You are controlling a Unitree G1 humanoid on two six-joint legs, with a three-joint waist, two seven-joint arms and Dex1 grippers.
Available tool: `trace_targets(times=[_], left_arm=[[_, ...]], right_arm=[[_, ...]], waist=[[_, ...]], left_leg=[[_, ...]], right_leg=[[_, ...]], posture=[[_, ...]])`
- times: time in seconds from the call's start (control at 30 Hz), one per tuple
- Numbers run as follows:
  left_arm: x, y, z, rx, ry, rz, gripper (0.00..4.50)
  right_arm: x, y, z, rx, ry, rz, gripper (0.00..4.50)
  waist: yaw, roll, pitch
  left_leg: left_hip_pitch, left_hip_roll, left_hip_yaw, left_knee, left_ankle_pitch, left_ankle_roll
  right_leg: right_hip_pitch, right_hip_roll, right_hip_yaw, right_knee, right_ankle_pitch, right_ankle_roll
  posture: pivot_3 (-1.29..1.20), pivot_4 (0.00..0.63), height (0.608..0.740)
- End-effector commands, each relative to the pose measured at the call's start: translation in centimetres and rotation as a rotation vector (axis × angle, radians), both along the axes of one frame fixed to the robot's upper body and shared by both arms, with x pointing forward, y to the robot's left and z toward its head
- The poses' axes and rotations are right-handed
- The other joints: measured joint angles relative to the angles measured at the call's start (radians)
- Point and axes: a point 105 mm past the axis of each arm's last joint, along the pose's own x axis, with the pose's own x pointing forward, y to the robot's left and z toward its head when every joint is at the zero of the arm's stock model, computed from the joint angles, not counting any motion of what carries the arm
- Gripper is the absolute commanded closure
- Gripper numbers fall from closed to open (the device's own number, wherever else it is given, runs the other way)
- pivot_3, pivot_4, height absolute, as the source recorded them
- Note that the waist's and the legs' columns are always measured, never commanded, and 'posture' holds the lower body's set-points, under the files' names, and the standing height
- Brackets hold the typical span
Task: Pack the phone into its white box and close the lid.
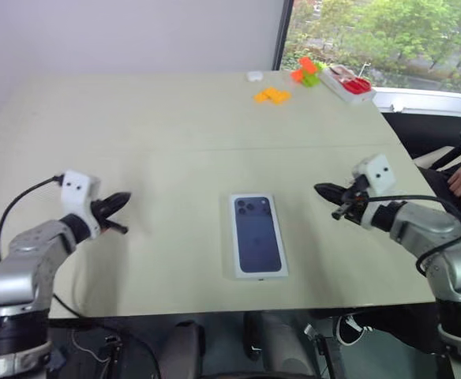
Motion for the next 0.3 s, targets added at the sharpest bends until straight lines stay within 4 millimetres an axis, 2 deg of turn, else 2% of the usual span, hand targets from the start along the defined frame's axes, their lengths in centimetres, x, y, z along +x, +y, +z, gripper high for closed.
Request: trace_targets(times=[0.03,0.3], left_arm=[[-1.5,0.2,1.4,0.004,-0.056,-0.004,4.50],[-3.2,1.0,0.4,-0.003,-0.023,0.054,4.50]], right_arm=[[-0.4,-0.6,0.5,-0.002,-0.003,0.034,4.42],[-0.5,0.5,0.1,0.024,0.011,0.110,4.42]], waist=[[-0.003,0.000,0.000],[-0.005,0.001,0.001]], left_leg=[[0.001,0.000,0.000,0.000,0.000,0.000],[0.001,0.002,0.000,0.000,0.000,0.000]], right_leg=[[0.001,-0.001,0.000,0.000,0.000,0.000],[0.000,0.004,0.000,0.001,0.000,0.000]], posture=[[0.00,0.150,0.734],[0.00,0.150,0.734]])
